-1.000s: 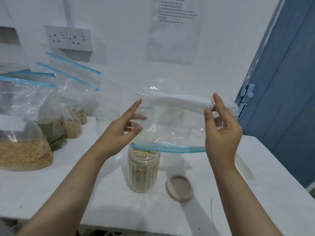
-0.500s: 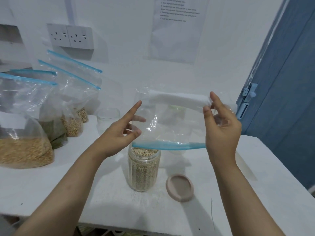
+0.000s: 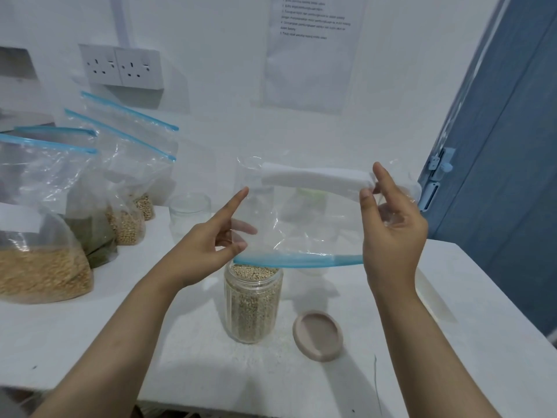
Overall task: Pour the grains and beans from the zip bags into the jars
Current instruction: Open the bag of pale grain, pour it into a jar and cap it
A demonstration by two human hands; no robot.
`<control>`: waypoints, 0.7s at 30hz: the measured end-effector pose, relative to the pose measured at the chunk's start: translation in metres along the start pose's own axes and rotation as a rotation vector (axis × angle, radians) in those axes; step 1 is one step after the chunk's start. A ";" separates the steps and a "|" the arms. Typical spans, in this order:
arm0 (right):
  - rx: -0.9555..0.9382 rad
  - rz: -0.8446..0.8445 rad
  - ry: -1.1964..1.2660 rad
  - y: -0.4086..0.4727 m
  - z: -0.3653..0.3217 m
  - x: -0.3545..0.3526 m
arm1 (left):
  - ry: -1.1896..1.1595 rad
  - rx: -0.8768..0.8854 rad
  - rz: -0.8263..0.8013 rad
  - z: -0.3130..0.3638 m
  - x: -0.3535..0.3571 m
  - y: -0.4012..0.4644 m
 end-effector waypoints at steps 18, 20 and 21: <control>-0.018 -0.026 0.019 -0.006 -0.003 0.001 | 0.021 0.017 0.048 -0.003 0.007 -0.001; -0.023 -0.035 0.010 -0.007 -0.002 0.001 | 0.024 -0.002 0.004 -0.002 0.010 -0.001; -0.024 -0.039 0.006 -0.008 -0.002 0.002 | 0.027 -0.010 -0.021 -0.001 0.013 -0.001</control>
Point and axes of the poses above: each hand's wrist, its own y-axis towards the middle knuckle, its own x-axis out of the palm, z = x × y, the point moved 5 cm from there along y, towards the middle knuckle, and after that the axes turned 11 degrees about -x, right-handed, at the moved point
